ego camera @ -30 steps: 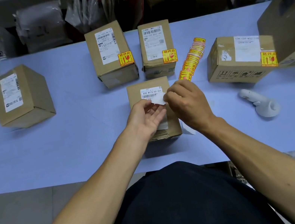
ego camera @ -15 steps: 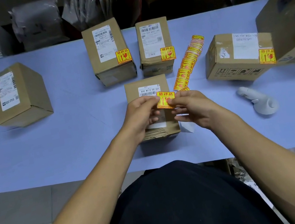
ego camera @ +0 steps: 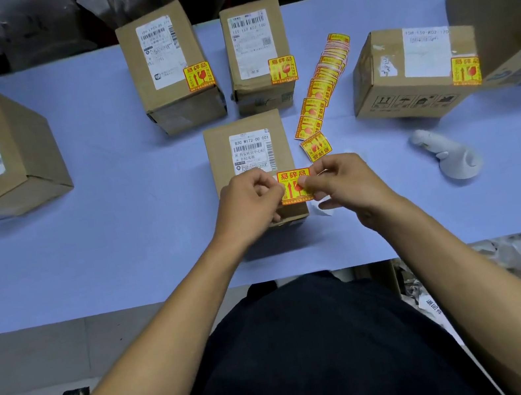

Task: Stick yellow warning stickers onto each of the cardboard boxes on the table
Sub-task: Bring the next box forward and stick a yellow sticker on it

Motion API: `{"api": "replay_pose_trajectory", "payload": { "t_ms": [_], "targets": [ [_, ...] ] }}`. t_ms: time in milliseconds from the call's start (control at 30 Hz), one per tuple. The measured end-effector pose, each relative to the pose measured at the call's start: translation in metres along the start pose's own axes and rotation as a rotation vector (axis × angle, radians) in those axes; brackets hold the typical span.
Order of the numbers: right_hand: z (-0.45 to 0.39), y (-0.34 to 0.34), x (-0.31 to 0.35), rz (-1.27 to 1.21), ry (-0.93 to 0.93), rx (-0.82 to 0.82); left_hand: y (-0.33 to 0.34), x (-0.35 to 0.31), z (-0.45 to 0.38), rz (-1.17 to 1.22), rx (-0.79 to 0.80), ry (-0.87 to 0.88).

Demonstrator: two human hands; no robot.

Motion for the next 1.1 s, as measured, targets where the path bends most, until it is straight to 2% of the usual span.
{"api": "replay_pose_trajectory", "payload": {
  "t_ms": [100,267,600,867,1100],
  "targets": [
    [0.001,0.004,-0.011,0.012,0.029,-0.027,0.002,-0.001,0.002,-0.186,0.049,0.037],
    [0.002,0.007,-0.019,0.135,-0.007,-0.125,0.005,0.0,-0.001,-0.336,0.1,0.032],
    [0.004,0.007,-0.017,0.356,-0.027,-0.184,0.004,-0.001,-0.004,-0.409,0.12,-0.032],
    [0.004,0.01,-0.01,0.594,-0.064,-0.171,0.002,-0.001,-0.006,-0.432,0.142,-0.025],
    [0.006,0.014,-0.005,0.768,-0.104,-0.225,0.003,-0.001,-0.005,-0.42,0.156,-0.022]
  ]
}}
Point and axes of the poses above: each hand's wrist, its own z-axis away from the middle knuckle, its own y-axis out of the palm, x = y × z, the point moved 4 cm from there along -z, towards the middle knuckle, and after that the axes turned 6 degrees about x, right-handed, at the moved point
